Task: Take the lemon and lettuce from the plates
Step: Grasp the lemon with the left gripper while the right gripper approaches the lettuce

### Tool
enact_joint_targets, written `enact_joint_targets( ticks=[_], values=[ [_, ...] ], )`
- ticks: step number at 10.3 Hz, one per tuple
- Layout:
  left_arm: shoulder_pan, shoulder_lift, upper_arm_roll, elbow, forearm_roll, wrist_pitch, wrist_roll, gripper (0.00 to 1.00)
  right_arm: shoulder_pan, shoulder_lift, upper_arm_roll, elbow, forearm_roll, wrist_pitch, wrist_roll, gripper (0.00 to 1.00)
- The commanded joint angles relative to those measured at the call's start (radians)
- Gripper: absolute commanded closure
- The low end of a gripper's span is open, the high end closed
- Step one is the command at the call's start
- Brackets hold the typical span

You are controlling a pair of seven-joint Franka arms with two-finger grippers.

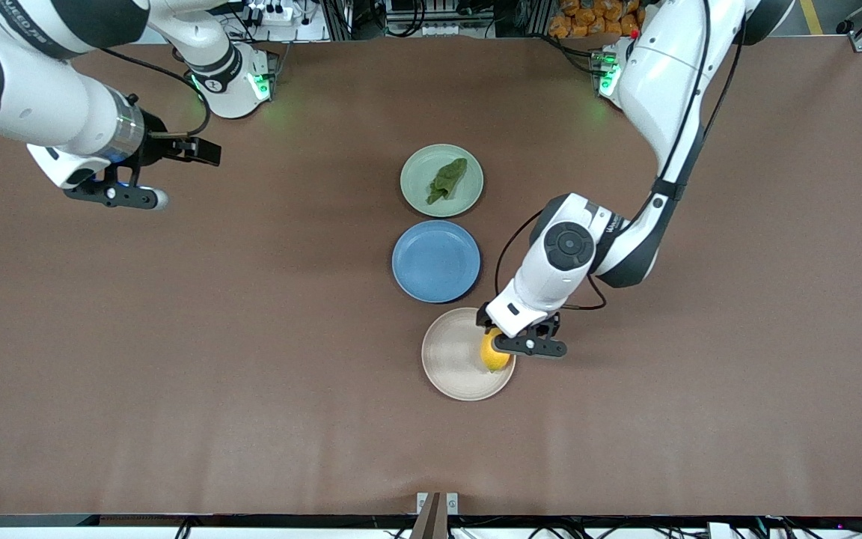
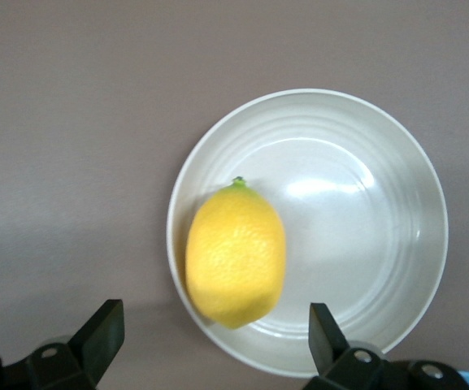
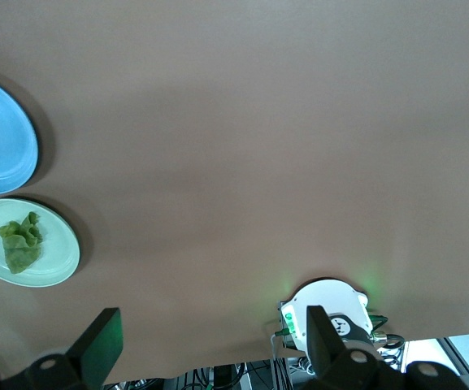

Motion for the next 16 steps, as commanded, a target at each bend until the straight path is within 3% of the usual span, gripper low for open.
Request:
enact_joint_targets(
  ticks=[1,4,9,11,12,13,16],
  values=[
    [-0.015,0.058,0.012,0.028,0.033,0.096,-0.042,0.0,0.046,-0.007,-0.006,-0.021,0.016,0.023,0.051,0.0],
    [-0.026,0.103,0.014,0.031,0.033,0.209,-0.075,0.0,0.132,0.016,-0.006,-0.021,0.017,0.063,0.153,0.0],
    [-0.026,0.12,0.022,0.048,0.033,0.219,-0.094,0.0,0.253,0.073,-0.006,-0.019,0.019,0.139,0.278,0.0],
    [-0.026,0.123,0.02,0.047,0.033,0.222,-0.128,0.64,0.299,0.103,-0.006,-0.019,0.052,0.207,0.359,0.0],
    [-0.028,0.127,0.022,0.047,0.033,0.222,-0.148,0.87,0.325,0.12,-0.006,-0.019,0.053,0.242,0.39,0.0],
    [-0.028,0.127,0.02,0.045,0.034,0.222,-0.148,1.0,0.347,0.135,-0.006,-0.018,0.054,0.265,0.407,0.0],
    [-0.026,0.112,0.022,0.045,0.034,0.222,-0.151,1.0,0.419,0.197,-0.006,-0.019,0.054,0.342,0.495,0.0]
  ],
)
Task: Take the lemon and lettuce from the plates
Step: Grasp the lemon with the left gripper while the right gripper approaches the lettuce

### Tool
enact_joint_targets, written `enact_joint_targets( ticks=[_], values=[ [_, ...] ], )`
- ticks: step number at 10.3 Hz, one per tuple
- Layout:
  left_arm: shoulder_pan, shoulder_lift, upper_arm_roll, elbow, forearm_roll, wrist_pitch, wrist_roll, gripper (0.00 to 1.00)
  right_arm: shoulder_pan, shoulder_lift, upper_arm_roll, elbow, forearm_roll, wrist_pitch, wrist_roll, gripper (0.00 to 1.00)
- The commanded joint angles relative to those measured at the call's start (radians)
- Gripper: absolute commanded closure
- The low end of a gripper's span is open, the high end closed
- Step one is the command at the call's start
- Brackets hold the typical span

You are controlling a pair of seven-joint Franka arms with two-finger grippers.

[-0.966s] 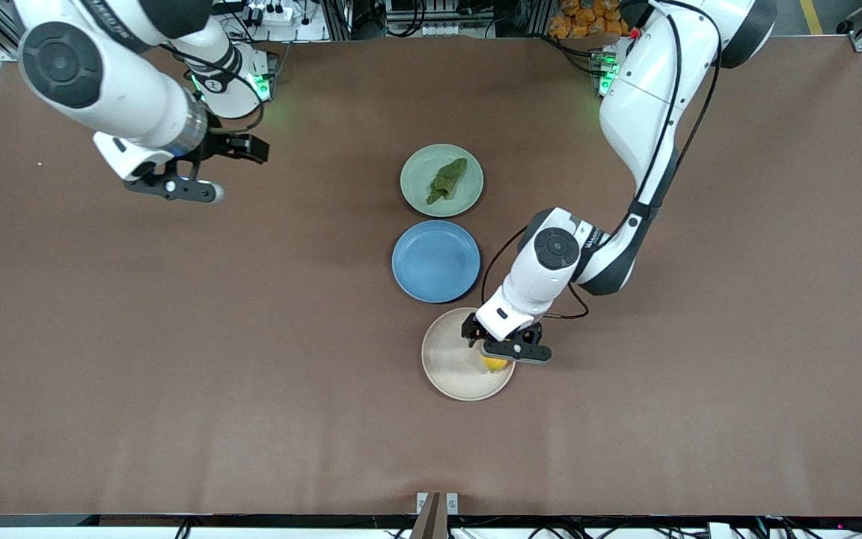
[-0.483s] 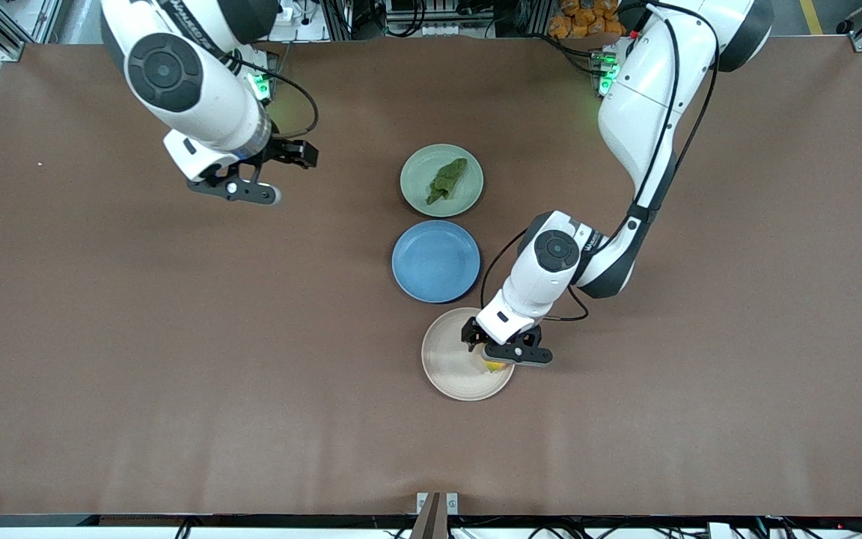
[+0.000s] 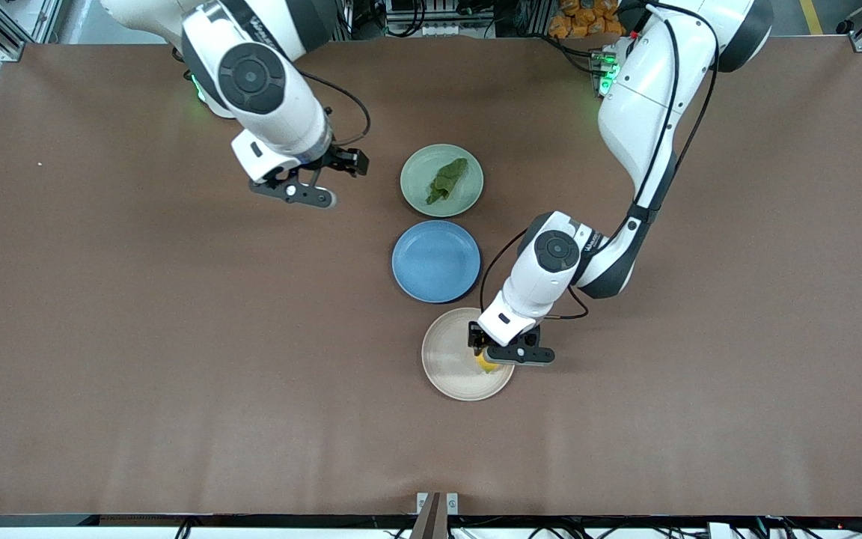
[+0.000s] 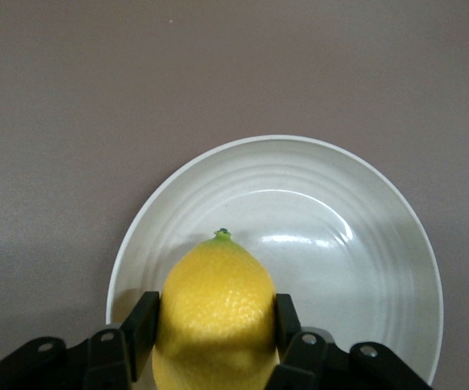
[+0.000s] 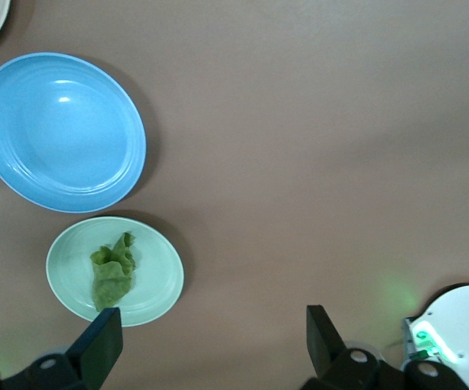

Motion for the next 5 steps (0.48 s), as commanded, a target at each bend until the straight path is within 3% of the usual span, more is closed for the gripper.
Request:
enact_joint_targets(
  ticks=[1,5],
  values=[
    [-0.002,-0.011,0.01,0.012,0.032,0.01,-0.042,1.0,0.048,0.051,-0.007,0.004,0.017,0.053,0.087,0.0],
    [0.018,-0.08,0.01,0.006,0.03,-0.107,-0.041,1.0,0.127,0.141,-0.007,0.002,0.017,0.148,0.222,0.0]
  ],
)
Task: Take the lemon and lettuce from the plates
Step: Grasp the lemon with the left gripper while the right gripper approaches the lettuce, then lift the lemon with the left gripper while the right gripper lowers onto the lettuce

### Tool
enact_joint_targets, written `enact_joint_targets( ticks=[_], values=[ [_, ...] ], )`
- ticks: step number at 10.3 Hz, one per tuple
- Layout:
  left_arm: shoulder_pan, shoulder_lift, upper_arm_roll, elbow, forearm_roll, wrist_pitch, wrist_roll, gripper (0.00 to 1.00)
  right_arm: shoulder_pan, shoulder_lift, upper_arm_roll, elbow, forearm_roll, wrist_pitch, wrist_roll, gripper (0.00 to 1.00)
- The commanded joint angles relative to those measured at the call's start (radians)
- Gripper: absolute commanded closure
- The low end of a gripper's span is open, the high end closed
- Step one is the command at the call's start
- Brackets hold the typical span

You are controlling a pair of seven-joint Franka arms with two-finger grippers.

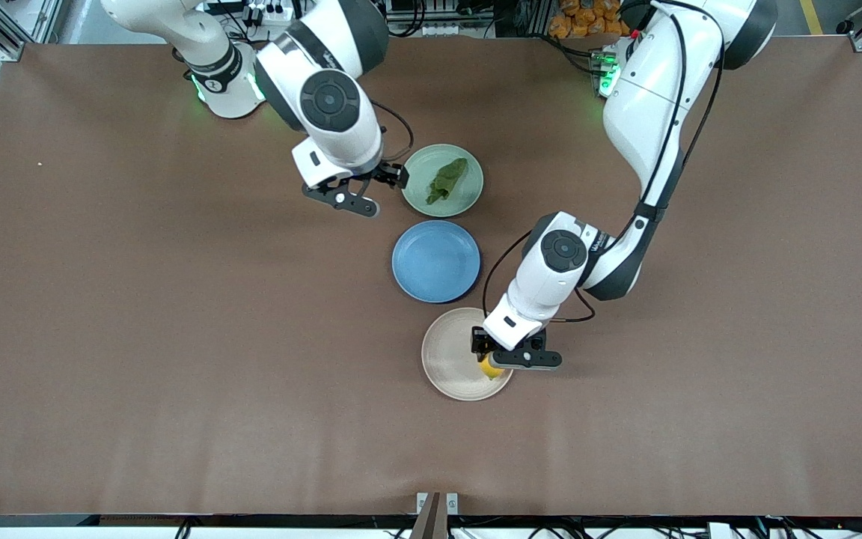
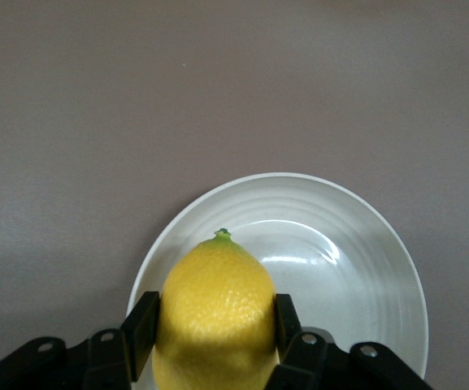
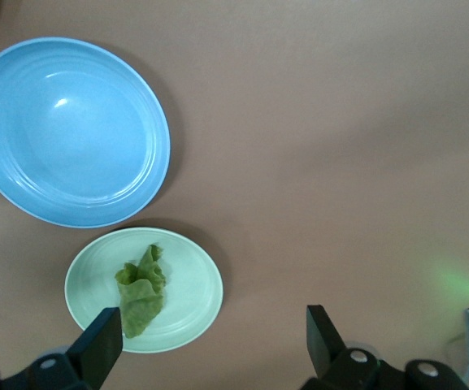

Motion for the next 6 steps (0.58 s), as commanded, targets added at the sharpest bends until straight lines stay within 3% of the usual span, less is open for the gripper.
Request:
enact_joint_targets(
  ticks=[1,3,6],
  values=[
    [0.018,-0.076,0.003,-0.013,0.032,-0.12,-0.032,1.0,0.06,0.063,-0.007,0.003,0.015,0.062,0.079,0.0],
    [0.044,-0.125,0.003,-0.018,0.041,-0.254,-0.021,1.0,0.102,0.123,-0.007,-0.008,0.014,0.154,0.152,0.0],
    [0.09,-0.181,0.003,-0.019,0.043,-0.448,0.042,1.0,0.12,0.126,-0.007,-0.081,0.015,0.254,0.168,0.0]
  ],
)
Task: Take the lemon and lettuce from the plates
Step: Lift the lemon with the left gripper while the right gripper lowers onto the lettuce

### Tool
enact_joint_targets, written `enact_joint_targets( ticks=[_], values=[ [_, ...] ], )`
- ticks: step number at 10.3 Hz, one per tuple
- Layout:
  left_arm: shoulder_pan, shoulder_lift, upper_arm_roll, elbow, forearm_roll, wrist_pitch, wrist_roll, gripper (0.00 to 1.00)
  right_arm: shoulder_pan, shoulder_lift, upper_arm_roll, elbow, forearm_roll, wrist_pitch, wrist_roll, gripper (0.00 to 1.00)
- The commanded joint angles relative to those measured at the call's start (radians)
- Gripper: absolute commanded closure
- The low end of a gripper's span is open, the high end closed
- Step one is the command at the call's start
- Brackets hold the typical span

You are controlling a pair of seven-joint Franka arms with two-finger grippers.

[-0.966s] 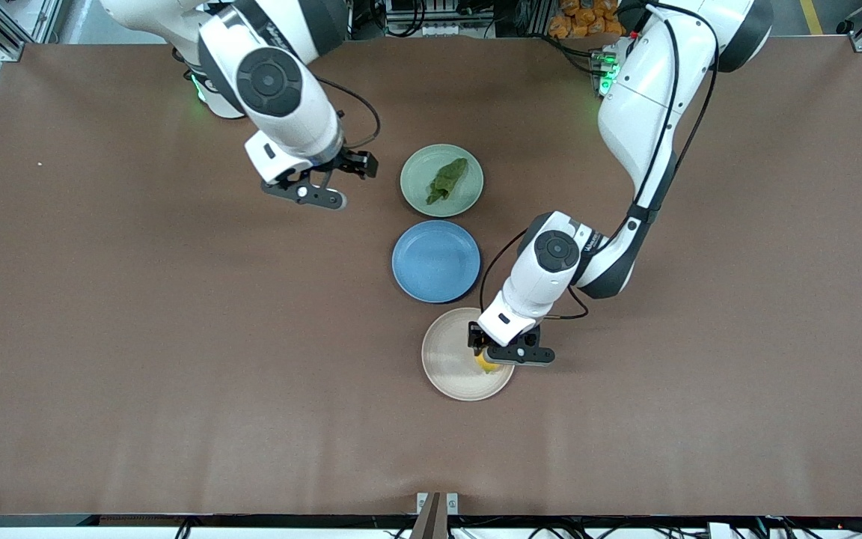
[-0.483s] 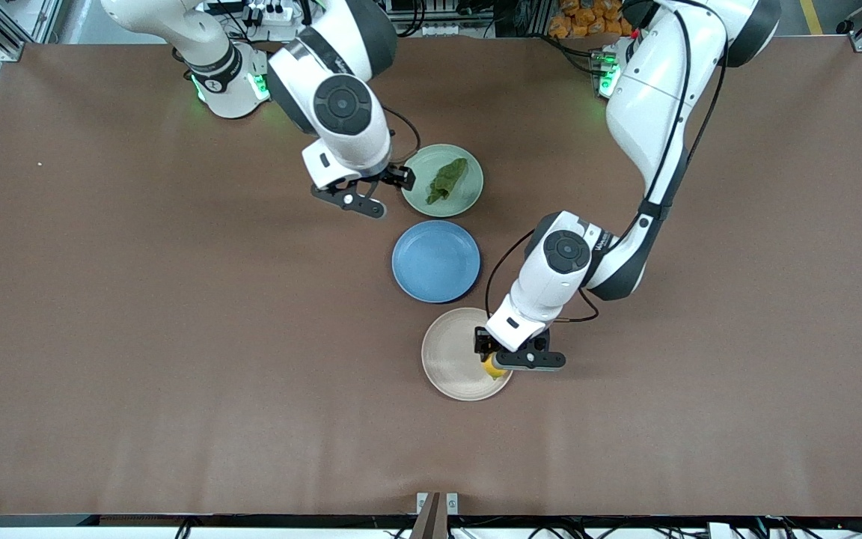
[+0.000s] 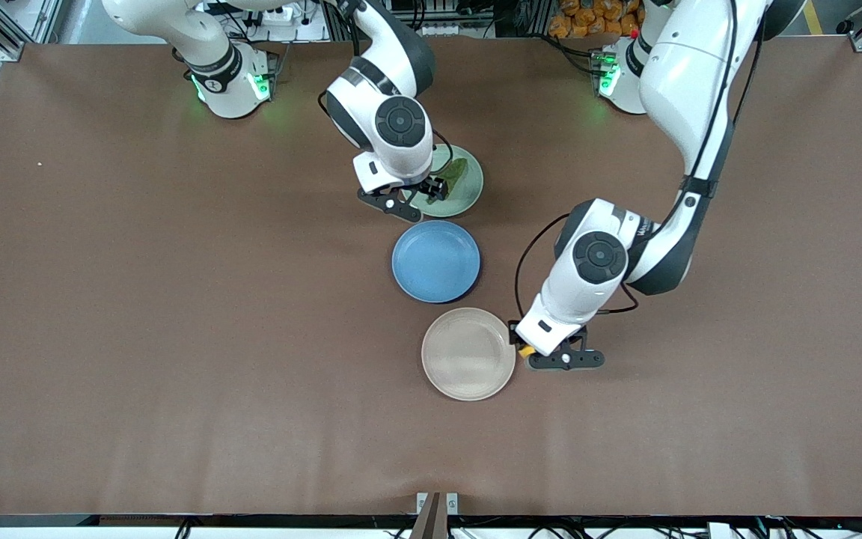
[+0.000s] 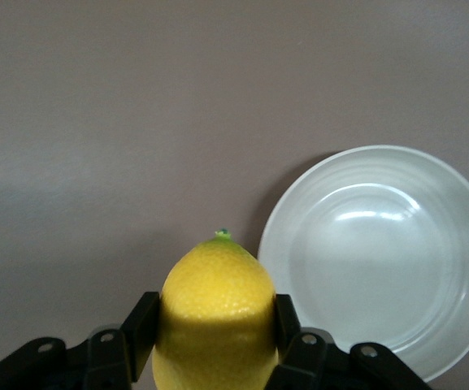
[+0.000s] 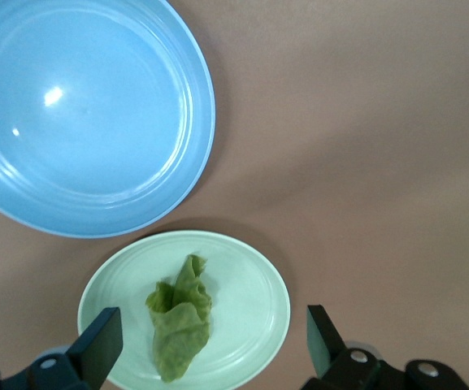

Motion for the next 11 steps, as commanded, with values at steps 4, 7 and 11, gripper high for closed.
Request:
enact_joint_targets(
  ticks=[4,7,11],
  values=[
    [0.114,-0.1,-0.007,-0.075,0.029,-0.168,0.096,1.0,0.035,-0.02,-0.007,-0.108,0.077,0.161,0.081,0.0],
    [0.173,-0.111,-0.005,-0.109,0.027,-0.168,0.141,1.0,0.074,-0.013,-0.007,-0.149,0.08,0.267,0.155,0.0],
    [0.228,-0.079,-0.005,-0.108,0.027,-0.168,0.187,1.0,0.136,0.035,-0.007,-0.168,0.08,0.372,0.222,0.0]
  ],
)
